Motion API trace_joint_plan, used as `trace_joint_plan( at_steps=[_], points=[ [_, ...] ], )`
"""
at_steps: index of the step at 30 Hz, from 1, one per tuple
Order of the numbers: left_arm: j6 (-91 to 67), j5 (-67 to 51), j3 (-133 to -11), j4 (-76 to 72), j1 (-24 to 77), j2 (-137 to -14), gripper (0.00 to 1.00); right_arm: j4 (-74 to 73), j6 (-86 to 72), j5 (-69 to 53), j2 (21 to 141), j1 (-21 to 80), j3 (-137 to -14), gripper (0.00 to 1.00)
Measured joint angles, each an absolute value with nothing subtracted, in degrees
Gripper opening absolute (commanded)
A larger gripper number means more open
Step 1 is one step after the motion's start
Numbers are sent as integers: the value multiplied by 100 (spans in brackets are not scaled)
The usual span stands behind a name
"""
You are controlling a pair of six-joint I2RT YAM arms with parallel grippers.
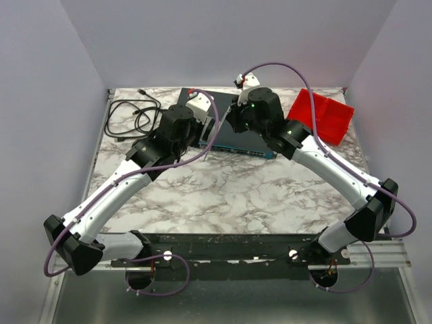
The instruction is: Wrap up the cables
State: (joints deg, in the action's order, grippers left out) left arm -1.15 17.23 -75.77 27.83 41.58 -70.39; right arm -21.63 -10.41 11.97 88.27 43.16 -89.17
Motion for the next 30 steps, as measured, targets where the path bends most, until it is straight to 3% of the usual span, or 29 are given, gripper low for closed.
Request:
trace_joint_plan(
  at_steps=[12,17,24,30],
  points=[
    [-36,403,-7454,2834,3487,-6667,0,-1490,-1002,-497,8519,3844,-8381,1],
    [-121,301,-7312,2707,3461,-6665,0,-1249,-1017,-1341,8541,3507,-8193,7],
    [-156,506,-7170,2714,3529,-6615,0,-1129,-1048,-1800,8691,3363,-8156,3],
    [167,1424,-7153,2696,4032,-6600,0,-1229,-1024,-1833,8809,3347,-8300,1]
  ],
)
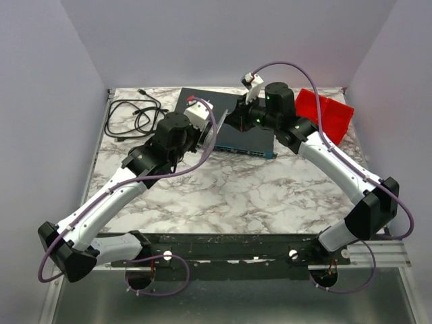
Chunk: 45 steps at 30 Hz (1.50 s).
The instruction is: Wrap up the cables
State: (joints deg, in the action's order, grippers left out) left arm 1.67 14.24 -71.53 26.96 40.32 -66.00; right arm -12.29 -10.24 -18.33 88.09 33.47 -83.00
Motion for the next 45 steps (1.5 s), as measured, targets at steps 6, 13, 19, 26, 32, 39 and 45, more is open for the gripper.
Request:
trace_joint_plan(
  at_steps=[6,13,19,26,32,39,45],
  points=[
    [843,1861,-6388,1852,4418,-6346,0,-1662,-757,-1468,8807,3323,-8307,1],
    [2069,2217,-5516,696,4816,-6042,0,-2220,-473,-1184,8809,3382,-8427,1],
    [3164,2541,-5068,56,5054,-5924,0,-2554,-290,-864,8833,3520,-8447,1],
    [3728,2547,-4698,-73,5297,-5728,0,-2698,-287,-823,8838,3594,-8132,7],
    [3697,2246,-4847,296,5404,-5544,0,-2434,-274,-797,8624,3503,-7813,13],
    [3489,1977,-5376,620,5527,-5376,0,-1463,-320,-735,8383,3297,-7275,7],
    [3406,1942,-5391,845,5524,-5363,0,-1068,-421,-779,8263,3301,-7181,1]
  ],
)
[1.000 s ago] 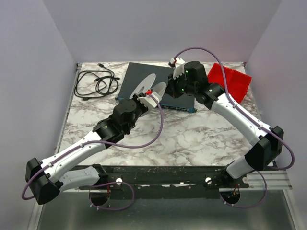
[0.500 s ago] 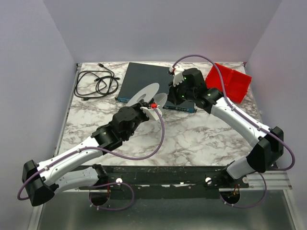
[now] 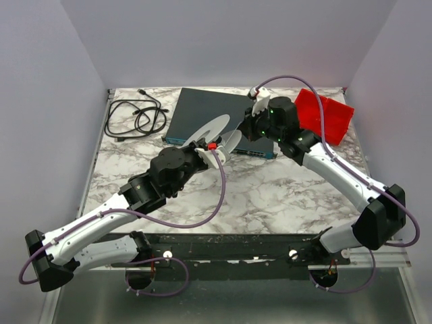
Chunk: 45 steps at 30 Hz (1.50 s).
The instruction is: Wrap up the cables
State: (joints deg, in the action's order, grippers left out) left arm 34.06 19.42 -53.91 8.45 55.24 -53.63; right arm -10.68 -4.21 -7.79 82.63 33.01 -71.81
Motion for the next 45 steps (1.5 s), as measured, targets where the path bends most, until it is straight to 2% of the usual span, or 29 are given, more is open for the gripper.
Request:
trace_joint_plan(
  at_steps=[17,27,35,45],
  points=[
    [3098,1970,-5472,902,5483,-5454,0,-1186,-1031,-523,8755,3343,-7321,1],
    [2241,2058,-5478,1066,5476,-5706,0,-1310,-1437,-545,8888,3282,-7264,1],
    [1774,2141,-5489,1127,5470,-5889,0,-1422,-1859,-438,8997,3192,-7170,18],
    [1509,1894,-5496,1625,5537,-6119,0,-1470,-2165,471,9312,2593,-7083,20]
  ],
)
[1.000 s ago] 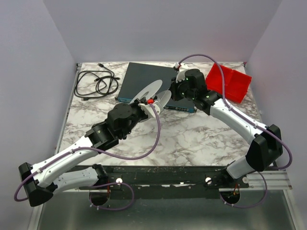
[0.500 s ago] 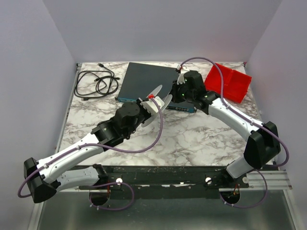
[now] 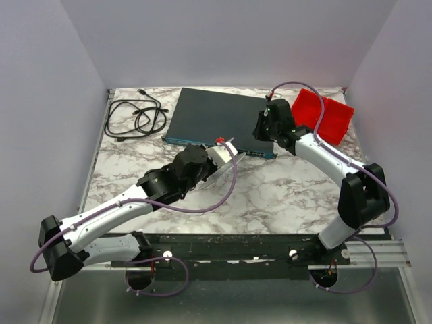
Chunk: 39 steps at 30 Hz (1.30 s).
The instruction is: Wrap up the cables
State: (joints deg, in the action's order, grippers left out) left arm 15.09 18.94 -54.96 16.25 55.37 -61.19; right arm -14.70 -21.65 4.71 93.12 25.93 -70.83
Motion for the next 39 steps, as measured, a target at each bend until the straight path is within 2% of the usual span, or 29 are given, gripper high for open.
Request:
trace_joint_plan(
  at_steps=[7,11,20,30,34,39],
  points=[
    [1162,1841,-5496,1756,5537,-6333,0,-1492,-2248,589,9310,2628,-7074,23],
    [1017,1839,-5579,1896,5537,-6445,0,-1538,-2252,613,9203,2628,-7041,27],
    [738,1861,-5931,2060,5522,-6687,0,-1361,-2394,596,8031,2630,-6445,40],
    [3,1881,-6869,2480,5284,-6720,0,856,-3898,207,6445,2655,-3236,42],
    [-276,1957,-7111,2534,5284,-6755,0,2043,-4512,242,6429,3133,-2394,44],
    [-613,2180,-7356,2657,5284,-6914,0,3492,-4709,569,6956,4045,-2084,45]
  ],
)
